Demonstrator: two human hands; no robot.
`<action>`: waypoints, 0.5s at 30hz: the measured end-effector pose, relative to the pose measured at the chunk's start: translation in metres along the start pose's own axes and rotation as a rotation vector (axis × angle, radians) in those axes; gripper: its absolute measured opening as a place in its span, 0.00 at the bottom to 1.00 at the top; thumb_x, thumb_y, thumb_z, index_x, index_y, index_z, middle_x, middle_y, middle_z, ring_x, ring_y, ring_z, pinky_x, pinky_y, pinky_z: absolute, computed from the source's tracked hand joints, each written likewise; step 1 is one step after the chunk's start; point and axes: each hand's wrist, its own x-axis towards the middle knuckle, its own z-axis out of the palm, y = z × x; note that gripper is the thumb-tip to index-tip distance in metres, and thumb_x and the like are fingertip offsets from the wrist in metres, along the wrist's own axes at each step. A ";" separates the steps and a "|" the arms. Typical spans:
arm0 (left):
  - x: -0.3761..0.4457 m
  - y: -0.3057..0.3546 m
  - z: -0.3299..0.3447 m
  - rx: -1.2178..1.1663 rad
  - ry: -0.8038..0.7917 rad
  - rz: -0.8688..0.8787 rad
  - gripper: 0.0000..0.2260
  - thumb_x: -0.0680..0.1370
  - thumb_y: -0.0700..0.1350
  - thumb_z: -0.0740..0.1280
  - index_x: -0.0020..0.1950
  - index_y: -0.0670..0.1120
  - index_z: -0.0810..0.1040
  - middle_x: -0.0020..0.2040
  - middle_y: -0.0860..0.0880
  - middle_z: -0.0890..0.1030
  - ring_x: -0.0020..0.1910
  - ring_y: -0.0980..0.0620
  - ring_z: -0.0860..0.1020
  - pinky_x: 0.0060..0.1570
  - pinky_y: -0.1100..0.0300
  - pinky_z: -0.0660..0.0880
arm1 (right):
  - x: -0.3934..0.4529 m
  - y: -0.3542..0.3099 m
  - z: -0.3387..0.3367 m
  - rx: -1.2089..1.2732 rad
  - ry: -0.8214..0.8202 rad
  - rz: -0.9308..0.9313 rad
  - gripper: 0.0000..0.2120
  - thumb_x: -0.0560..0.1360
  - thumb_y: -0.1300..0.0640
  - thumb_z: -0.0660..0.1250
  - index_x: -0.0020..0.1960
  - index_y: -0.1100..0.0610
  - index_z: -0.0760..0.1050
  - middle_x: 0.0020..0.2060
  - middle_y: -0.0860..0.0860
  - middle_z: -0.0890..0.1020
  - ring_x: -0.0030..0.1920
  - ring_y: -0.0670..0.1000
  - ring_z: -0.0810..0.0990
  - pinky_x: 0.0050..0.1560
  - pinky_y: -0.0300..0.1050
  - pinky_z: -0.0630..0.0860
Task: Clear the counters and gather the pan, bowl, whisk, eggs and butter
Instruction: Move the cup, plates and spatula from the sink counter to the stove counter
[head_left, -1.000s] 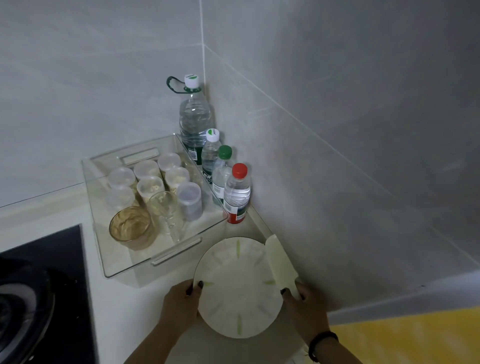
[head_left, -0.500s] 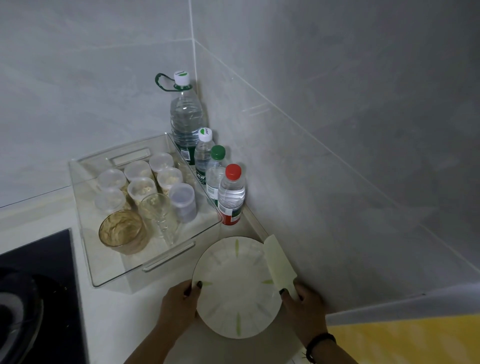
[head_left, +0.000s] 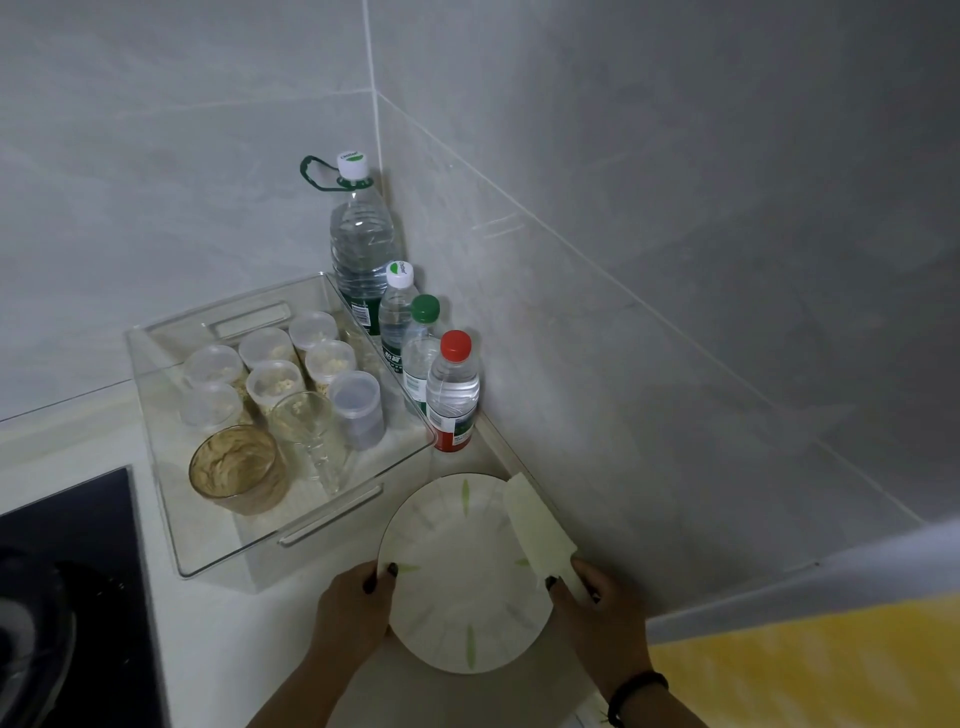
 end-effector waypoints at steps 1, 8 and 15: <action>0.001 -0.001 0.001 0.004 0.006 -0.005 0.14 0.81 0.46 0.62 0.42 0.41 0.82 0.35 0.44 0.83 0.35 0.44 0.82 0.43 0.46 0.81 | -0.001 -0.002 -0.001 0.006 -0.001 -0.016 0.19 0.72 0.53 0.71 0.62 0.56 0.76 0.55 0.46 0.77 0.59 0.52 0.76 0.60 0.43 0.72; 0.003 -0.001 0.003 0.102 0.008 -0.001 0.16 0.82 0.48 0.61 0.43 0.41 0.81 0.34 0.45 0.82 0.32 0.49 0.81 0.38 0.57 0.78 | -0.011 -0.016 0.004 0.044 0.003 -0.107 0.09 0.72 0.55 0.71 0.44 0.47 0.71 0.39 0.44 0.78 0.39 0.45 0.75 0.36 0.32 0.68; 0.003 -0.001 0.004 0.114 0.021 0.005 0.16 0.82 0.49 0.60 0.39 0.43 0.80 0.33 0.46 0.82 0.32 0.50 0.81 0.36 0.59 0.77 | -0.011 -0.027 0.011 -0.072 -0.026 -0.193 0.08 0.72 0.54 0.71 0.41 0.47 0.71 0.42 0.45 0.77 0.43 0.43 0.76 0.42 0.34 0.71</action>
